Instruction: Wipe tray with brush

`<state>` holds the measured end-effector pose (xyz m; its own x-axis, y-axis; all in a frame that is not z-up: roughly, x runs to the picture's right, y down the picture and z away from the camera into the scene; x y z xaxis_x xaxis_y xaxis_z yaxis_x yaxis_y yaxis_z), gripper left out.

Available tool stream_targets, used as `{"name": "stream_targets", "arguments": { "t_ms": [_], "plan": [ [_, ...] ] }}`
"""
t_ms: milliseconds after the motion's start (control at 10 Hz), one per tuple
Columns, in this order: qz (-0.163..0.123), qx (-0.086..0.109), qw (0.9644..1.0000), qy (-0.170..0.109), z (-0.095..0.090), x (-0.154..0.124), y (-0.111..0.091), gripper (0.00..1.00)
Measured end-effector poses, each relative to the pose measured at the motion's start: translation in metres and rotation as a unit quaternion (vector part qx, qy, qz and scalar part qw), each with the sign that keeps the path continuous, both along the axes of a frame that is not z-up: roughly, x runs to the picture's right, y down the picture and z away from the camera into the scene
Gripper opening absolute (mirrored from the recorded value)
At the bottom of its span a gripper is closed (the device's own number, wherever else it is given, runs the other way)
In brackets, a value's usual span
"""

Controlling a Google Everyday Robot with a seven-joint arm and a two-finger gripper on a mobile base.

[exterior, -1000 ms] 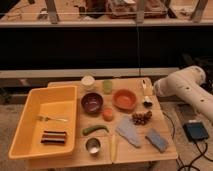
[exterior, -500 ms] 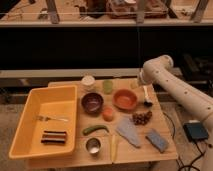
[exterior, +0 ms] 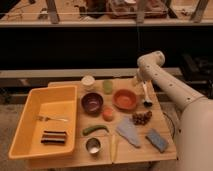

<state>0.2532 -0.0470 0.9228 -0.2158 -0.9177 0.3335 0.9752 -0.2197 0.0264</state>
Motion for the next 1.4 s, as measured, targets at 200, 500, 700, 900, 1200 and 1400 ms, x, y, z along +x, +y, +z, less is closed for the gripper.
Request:
{"name": "stream_targets", "arguments": {
  "t_ms": [200,500,700,900,1200,1400],
  "plan": [
    [0.018,-0.020,0.9996,0.004,0.010,0.011,0.006,0.65],
    [0.036,-0.046,0.9983,-0.004,0.020,0.017,0.018,0.65],
    [0.043,-0.056,0.9975,-0.007,0.023,0.021,0.025,0.65],
    [0.047,-0.060,0.9971,-0.012,0.024,0.026,0.029,0.65],
    [0.045,-0.064,0.9967,-0.018,0.021,0.027,0.036,0.65],
    [0.041,-0.065,0.9968,-0.024,0.016,0.024,0.039,0.65]
  ]
}}
